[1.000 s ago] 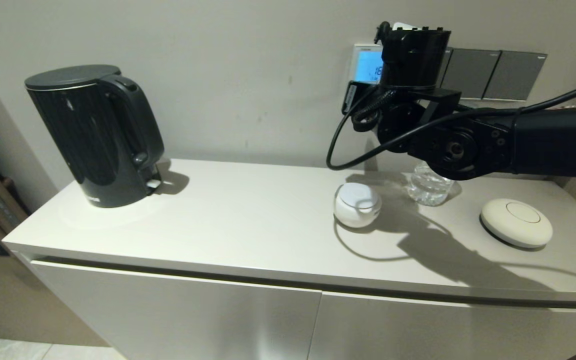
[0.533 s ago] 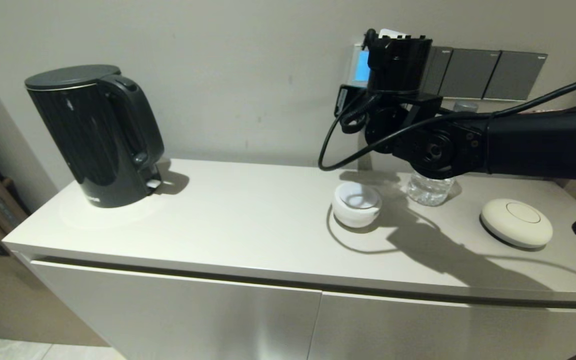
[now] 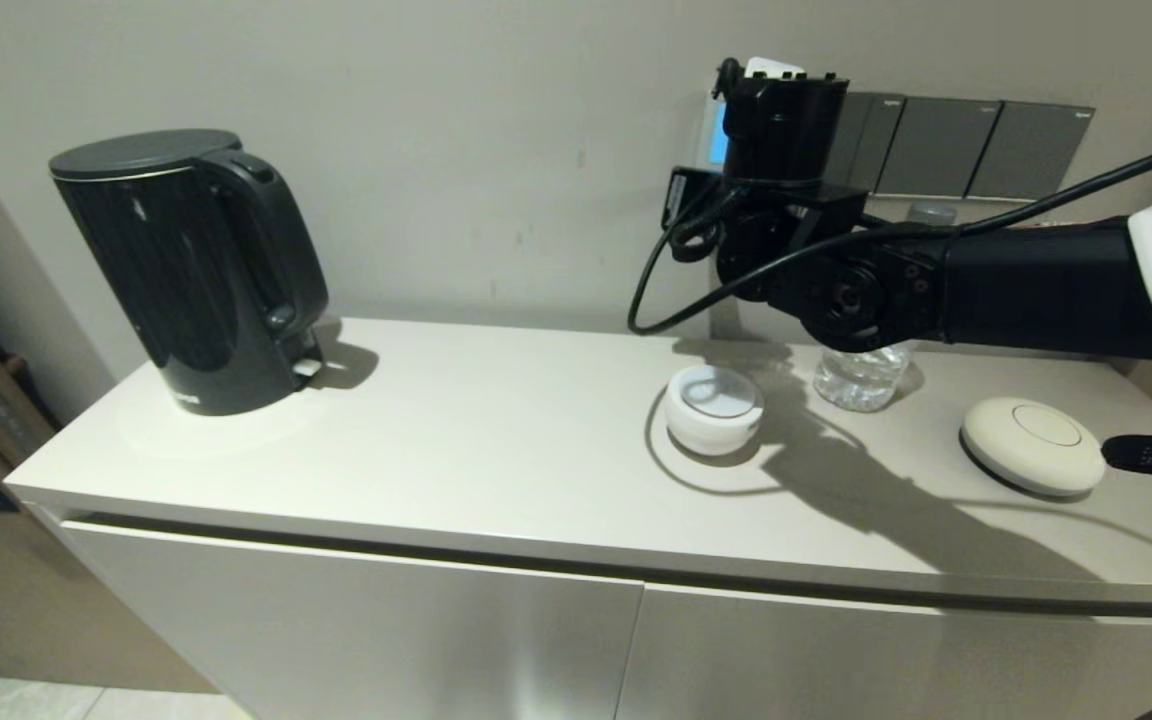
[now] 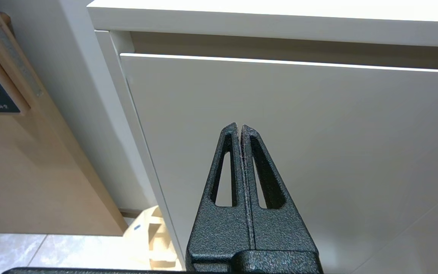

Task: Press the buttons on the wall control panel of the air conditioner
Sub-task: Press the temperature increase button

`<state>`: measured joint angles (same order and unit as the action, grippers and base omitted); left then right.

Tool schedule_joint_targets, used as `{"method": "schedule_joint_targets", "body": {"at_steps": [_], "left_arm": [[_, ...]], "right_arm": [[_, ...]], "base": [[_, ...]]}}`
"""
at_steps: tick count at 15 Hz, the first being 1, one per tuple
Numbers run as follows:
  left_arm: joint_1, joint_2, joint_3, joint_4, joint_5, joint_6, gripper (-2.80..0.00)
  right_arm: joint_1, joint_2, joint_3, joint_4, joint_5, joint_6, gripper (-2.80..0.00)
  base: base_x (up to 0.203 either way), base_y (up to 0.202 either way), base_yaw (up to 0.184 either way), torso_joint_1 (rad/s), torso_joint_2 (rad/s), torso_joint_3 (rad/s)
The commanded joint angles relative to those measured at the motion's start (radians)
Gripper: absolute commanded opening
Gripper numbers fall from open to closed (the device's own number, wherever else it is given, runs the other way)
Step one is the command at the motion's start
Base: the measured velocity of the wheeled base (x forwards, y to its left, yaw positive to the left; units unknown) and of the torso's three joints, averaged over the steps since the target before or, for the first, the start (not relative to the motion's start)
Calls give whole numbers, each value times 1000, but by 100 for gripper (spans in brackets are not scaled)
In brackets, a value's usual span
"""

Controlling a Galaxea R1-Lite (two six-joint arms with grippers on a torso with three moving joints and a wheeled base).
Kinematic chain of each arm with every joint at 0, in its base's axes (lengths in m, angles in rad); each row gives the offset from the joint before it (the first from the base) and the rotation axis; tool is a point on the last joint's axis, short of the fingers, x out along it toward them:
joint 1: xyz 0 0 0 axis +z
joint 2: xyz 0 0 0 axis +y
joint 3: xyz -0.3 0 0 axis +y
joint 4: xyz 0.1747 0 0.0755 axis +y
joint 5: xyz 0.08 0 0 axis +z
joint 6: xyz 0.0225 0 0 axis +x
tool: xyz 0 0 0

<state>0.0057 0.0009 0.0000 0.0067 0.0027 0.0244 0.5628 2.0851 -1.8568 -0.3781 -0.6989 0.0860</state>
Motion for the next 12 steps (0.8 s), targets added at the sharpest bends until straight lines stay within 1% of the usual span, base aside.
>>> {"method": "schedule_joint_targets", "body": {"at_steps": [1, 6, 12], "left_arm": [[0, 1, 0, 0, 0, 0, -280], [0, -1, 0, 1, 0, 0, -280], [0, 1, 0, 1, 0, 0, -280]], "right_arm": [[-1, 13, -4, -2, -4, 1, -280], [-9, 32, -35, -1, -4, 0, -280], [-20, 30, -35, 16, -2, 0, -280]], "base": [[0, 0, 0, 0, 0, 0], [0, 0, 0, 0, 0, 0], [0, 0, 0, 0, 0, 0]]}}
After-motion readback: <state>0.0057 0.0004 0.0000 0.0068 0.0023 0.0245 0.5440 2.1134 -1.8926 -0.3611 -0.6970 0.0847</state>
